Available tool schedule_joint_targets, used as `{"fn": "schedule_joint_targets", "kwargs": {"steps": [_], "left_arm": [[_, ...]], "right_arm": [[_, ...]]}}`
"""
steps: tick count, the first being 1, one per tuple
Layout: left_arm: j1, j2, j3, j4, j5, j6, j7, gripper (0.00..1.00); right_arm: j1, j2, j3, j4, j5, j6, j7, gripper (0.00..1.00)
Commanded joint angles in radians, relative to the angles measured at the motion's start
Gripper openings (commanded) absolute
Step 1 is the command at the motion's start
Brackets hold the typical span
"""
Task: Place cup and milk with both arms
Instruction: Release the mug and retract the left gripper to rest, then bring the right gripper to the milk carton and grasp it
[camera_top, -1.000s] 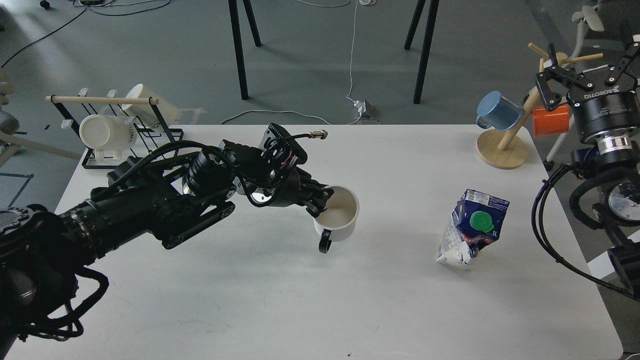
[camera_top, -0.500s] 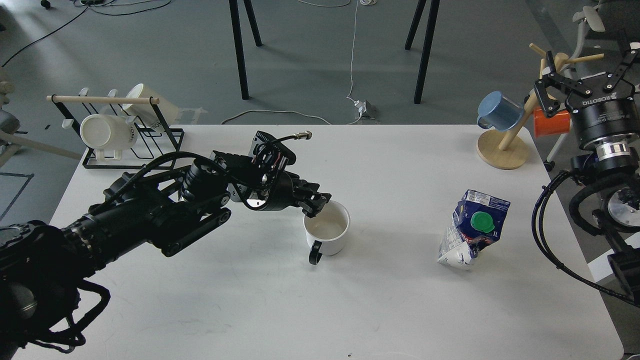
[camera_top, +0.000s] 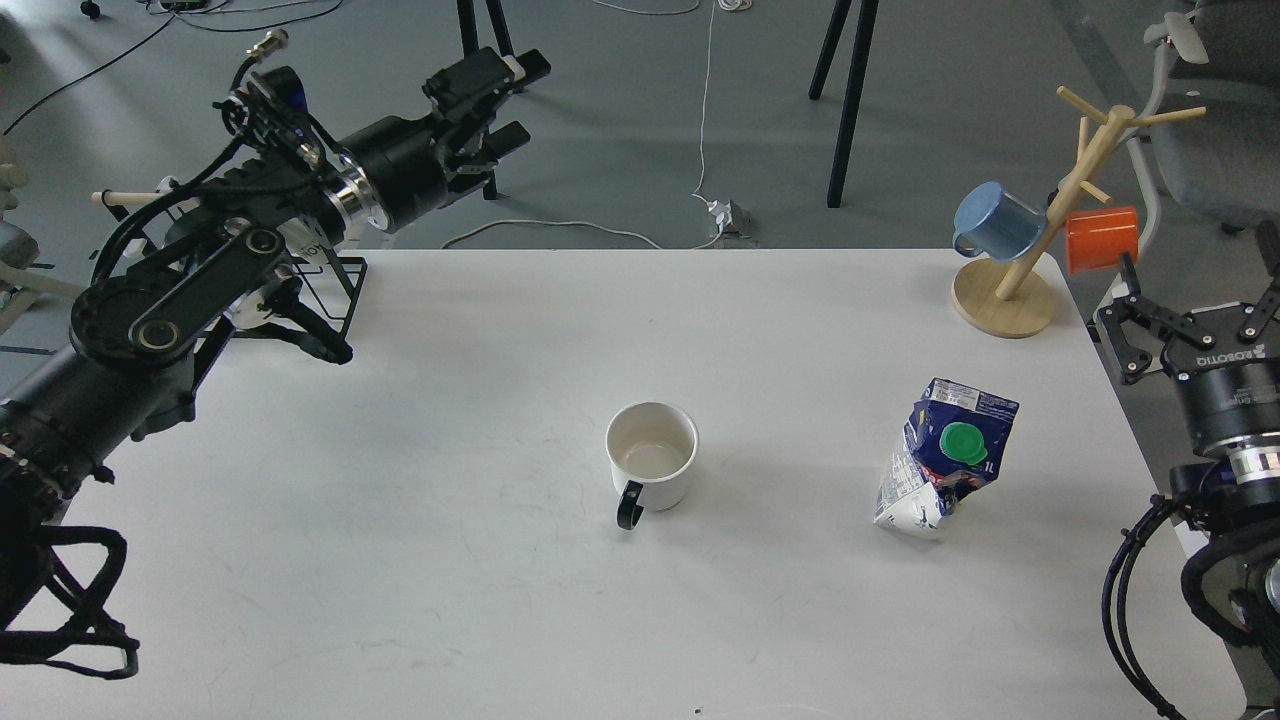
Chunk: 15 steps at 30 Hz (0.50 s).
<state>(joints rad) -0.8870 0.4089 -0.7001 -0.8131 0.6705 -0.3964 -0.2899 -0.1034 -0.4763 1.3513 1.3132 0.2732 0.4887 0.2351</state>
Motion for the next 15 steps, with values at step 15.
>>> {"fn": "schedule_joint_targets", "kwargs": {"steps": [15], "left_arm": [[0.005,0.024,-0.049,0.244,-0.763,-0.018,0.003,0.99]], "right_arm": [[-0.315,0.232,-0.135,0.015,-0.139,0.0,0.003,0.98]]}}
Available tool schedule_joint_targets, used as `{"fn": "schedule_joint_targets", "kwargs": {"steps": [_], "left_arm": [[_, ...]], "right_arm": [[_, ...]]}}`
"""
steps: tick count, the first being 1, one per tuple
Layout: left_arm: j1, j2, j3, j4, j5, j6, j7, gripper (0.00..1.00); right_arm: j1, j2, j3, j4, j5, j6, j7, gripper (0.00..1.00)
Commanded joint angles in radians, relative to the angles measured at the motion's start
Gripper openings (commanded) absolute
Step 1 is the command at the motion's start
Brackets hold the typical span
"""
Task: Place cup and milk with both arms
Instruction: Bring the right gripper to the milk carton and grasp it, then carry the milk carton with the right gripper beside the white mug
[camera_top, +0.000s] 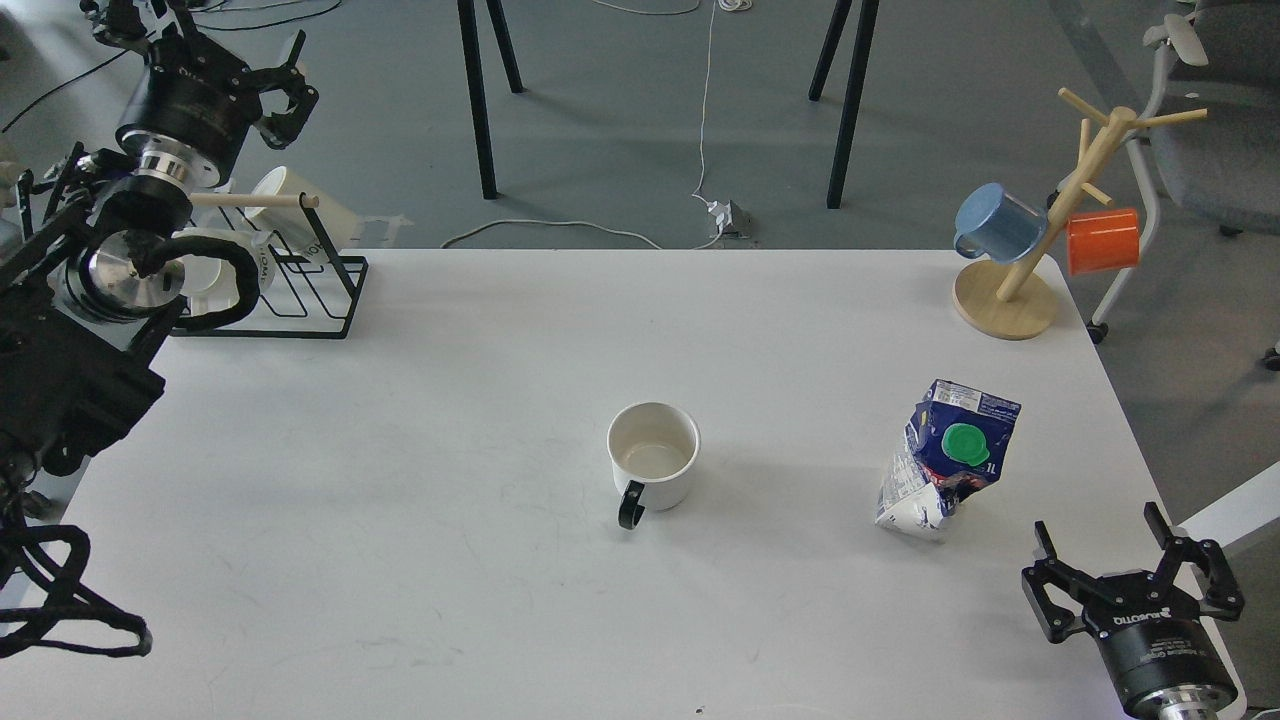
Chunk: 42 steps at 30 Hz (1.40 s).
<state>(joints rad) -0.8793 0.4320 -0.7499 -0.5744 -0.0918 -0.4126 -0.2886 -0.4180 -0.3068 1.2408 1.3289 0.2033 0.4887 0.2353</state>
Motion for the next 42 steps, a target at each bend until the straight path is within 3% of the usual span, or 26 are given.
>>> {"fn": "schedule_joint_targets", "kwargs": {"steps": [1,5,18,31,37,42], "left_arm": [[-0.004,0.001,0.001,0.004,0.0,-0.002,0.002,0.99],[-0.006,0.008,0.0,0.004,0.0,-0.008,0.005,0.99],[0.0,0.02,0.004,0.005,0.001,-0.031,0.005,0.99],[0.006,0.048,0.009,0.007,0.004,-0.034,0.003,0.99],[0.01,0.044,0.009,0.007,0.004,-0.026,0.003,0.99],[0.014,0.044,0.011,0.007,0.006,-0.025,0.003,0.99]], "right_arm": [[-0.001,0.086,-0.029,0.0,-0.097,0.0,0.002,0.97],[0.01,0.15,-0.037,-0.007,-0.169,0.0,0.007,0.97],[0.079,0.161,-0.061,-0.014,-0.153,0.0,0.007,0.89],[0.116,0.187,-0.067,-0.04,-0.136,0.0,0.007,0.45],[0.113,0.19,-0.096,-0.027,-0.136,0.0,0.009,0.15],[0.11,0.207,-0.116,0.006,-0.14,0.0,0.012,0.11]]}}
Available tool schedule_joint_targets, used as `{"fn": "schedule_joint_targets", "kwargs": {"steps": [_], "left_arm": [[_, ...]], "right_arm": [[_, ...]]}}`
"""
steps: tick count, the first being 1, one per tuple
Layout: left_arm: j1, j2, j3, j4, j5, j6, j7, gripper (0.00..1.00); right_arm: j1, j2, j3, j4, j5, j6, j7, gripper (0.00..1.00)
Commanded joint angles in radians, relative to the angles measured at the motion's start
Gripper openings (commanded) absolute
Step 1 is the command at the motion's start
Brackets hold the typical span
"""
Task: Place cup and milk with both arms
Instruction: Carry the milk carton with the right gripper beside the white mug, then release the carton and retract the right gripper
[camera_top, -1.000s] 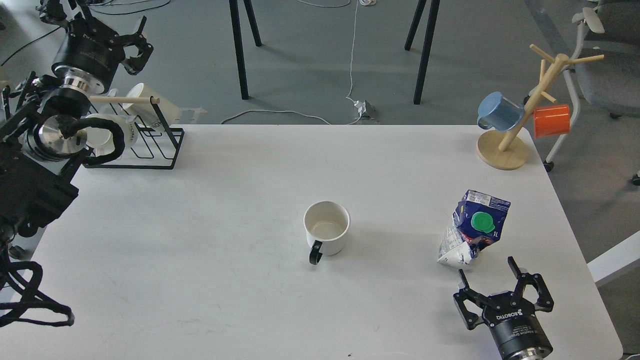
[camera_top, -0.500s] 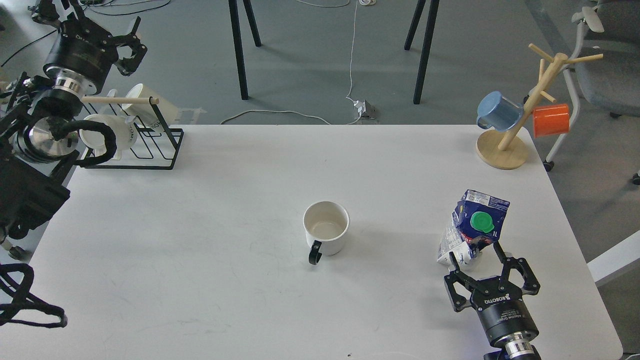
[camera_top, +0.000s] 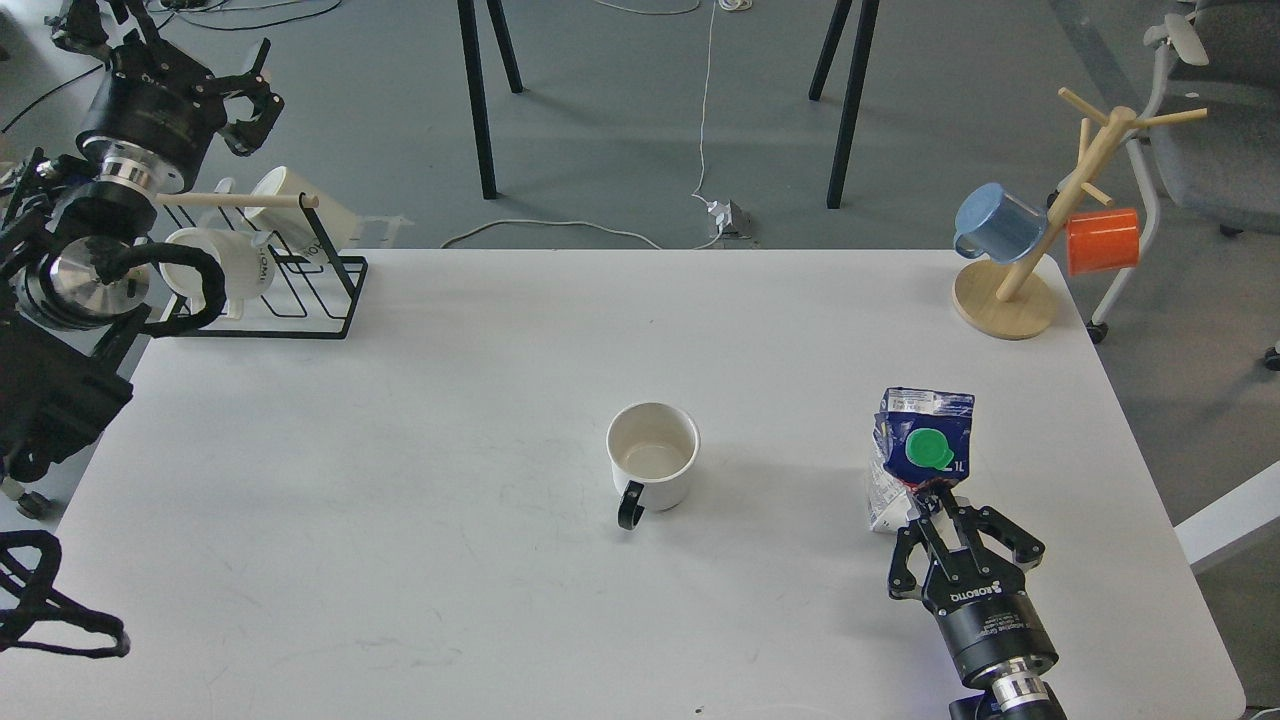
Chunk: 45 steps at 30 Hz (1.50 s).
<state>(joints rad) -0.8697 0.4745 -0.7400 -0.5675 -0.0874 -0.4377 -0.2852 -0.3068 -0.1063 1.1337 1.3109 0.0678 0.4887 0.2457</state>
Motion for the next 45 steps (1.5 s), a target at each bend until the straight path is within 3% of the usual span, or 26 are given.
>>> {"fn": "schedule_joint_targets", "kwargs": {"steps": [1,11,27,31,36,45], "left_arm": [[0.004,0.001,0.001,0.0,0.001,0.0,0.0,0.99],[0.015,-0.002,0.001,0.023,0.005,-0.003,-0.002,0.99],[0.035,-0.004,0.004,0.038,0.006,-0.01,-0.003,0.99],[0.035,-0.004,0.005,0.038,0.006,-0.012,-0.003,0.99],[0.037,0.001,0.004,0.038,0.008,-0.012,-0.003,0.99],[0.057,-0.001,0.004,0.038,0.006,-0.013,-0.008,0.99]], "right_arm": [[-0.002,0.007,-0.011,0.036,-0.012,0.0,0.001,0.11],[0.132,0.062,-0.201,0.005,-0.01,0.0,-0.005,0.11],[0.201,0.106,-0.241,-0.116,-0.009,0.0,-0.002,0.16],[0.216,0.106,-0.242,-0.13,-0.008,0.0,-0.002,0.28],[0.21,0.106,-0.25,-0.13,0.0,0.0,-0.002,0.66],[0.183,0.106,-0.25,-0.114,0.001,0.0,0.003,0.94]]}}
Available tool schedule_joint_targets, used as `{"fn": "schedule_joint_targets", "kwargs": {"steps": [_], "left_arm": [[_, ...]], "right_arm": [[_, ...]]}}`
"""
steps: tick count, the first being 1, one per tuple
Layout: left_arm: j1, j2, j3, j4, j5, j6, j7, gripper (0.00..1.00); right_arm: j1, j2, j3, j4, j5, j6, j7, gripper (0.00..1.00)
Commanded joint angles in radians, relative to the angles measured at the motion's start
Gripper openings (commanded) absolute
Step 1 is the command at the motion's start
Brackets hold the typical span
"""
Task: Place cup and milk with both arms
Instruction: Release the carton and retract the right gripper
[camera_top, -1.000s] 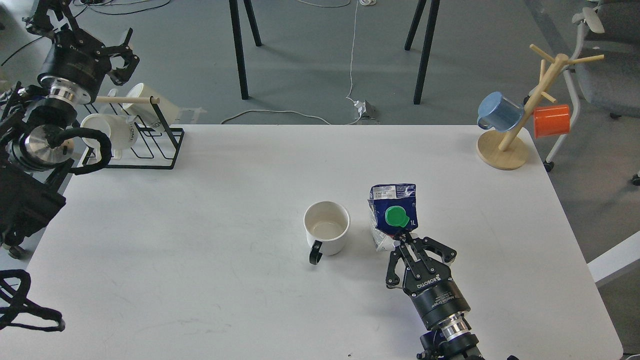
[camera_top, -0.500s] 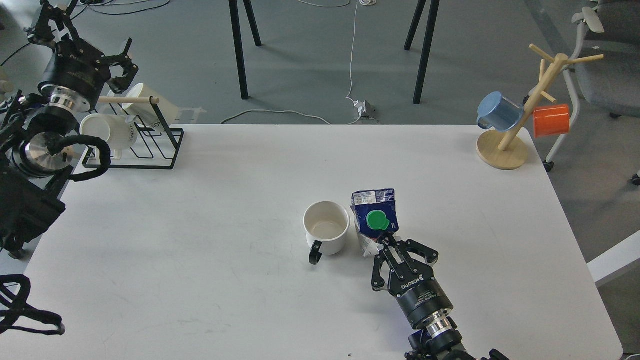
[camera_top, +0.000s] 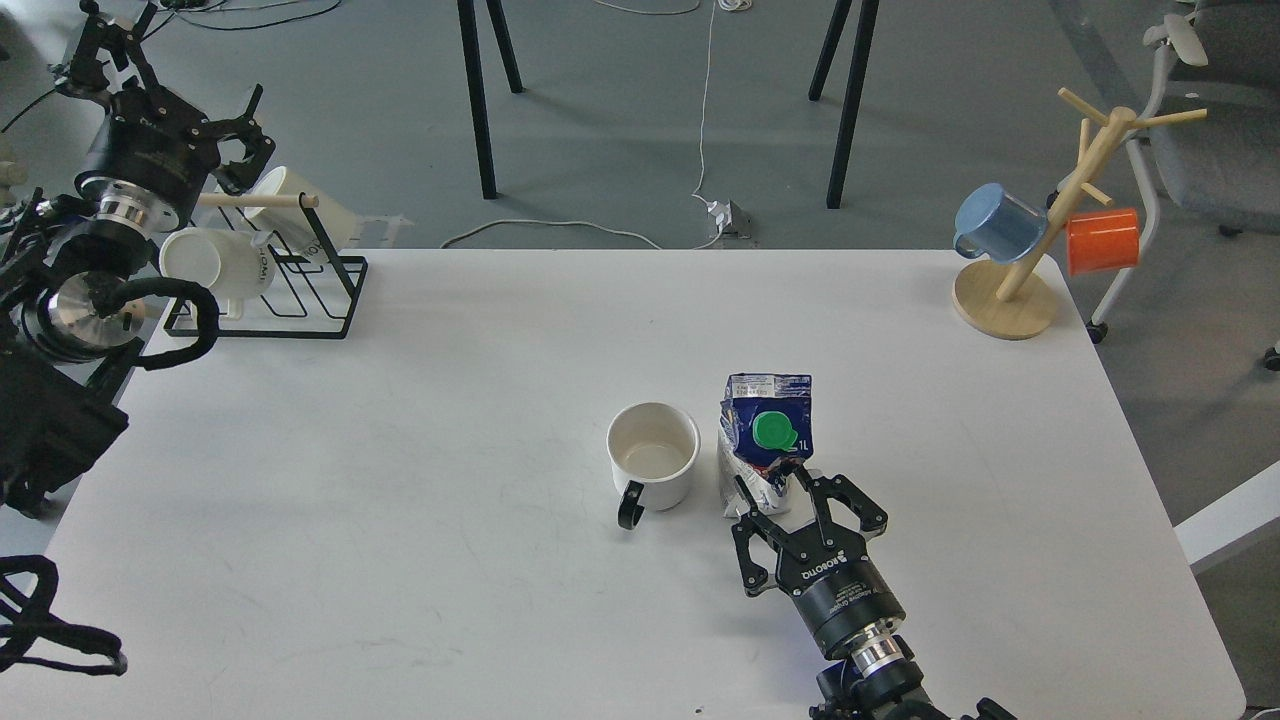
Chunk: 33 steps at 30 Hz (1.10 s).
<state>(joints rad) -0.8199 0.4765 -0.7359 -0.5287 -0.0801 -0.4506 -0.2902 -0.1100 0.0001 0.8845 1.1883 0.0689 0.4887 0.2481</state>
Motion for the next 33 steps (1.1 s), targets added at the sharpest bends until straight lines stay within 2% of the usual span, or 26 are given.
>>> {"fn": "schedule_joint_targets", "kwargs": {"steps": [1,7,10,13,17,20,25,28,33], "left_arm": [[0.01,-0.003,0.0,-0.001,-0.001,0.0,-0.003,0.99],[0.015,0.001,0.0,-0.001,-0.001,0.0,-0.006,0.99],[0.015,0.002,-0.002,-0.001,-0.001,0.0,-0.007,0.99],[0.013,0.002,-0.006,-0.001,-0.003,0.0,-0.007,0.99],[0.015,-0.006,-0.014,-0.001,-0.009,-0.002,-0.001,0.99],[0.015,-0.013,-0.019,-0.001,-0.012,-0.016,-0.001,0.99],[0.019,-0.039,-0.019,-0.004,-0.067,-0.038,-0.004,0.99],[0.06,-0.039,-0.02,-0.01,-0.138,-0.038,-0.001,1.0],[0.088,-0.05,-0.019,-0.011,-0.162,-0.038,-0.001,1.0]], "right_arm": [[-0.023,0.0,-0.001,0.013,0.0,0.0,0.0,0.94],[-0.08,0.0,-0.002,0.045,-0.008,0.0,-0.001,0.98],[-0.112,-0.052,-0.002,0.079,-0.008,0.0,-0.001,0.98],[-0.14,-0.158,0.014,0.163,-0.008,0.0,-0.001,0.98],[-0.142,-0.426,0.053,0.298,-0.001,0.0,0.0,0.98],[-0.142,-0.543,0.164,0.344,0.0,0.0,0.0,0.98],[-0.053,-0.562,0.385,0.312,-0.001,0.0,-0.007,0.99],[0.097,-0.562,0.409,0.24,-0.003,0.0,-0.006,0.99],[0.387,-0.549,0.395,0.038,-0.001,0.0,-0.009,0.99]]}}
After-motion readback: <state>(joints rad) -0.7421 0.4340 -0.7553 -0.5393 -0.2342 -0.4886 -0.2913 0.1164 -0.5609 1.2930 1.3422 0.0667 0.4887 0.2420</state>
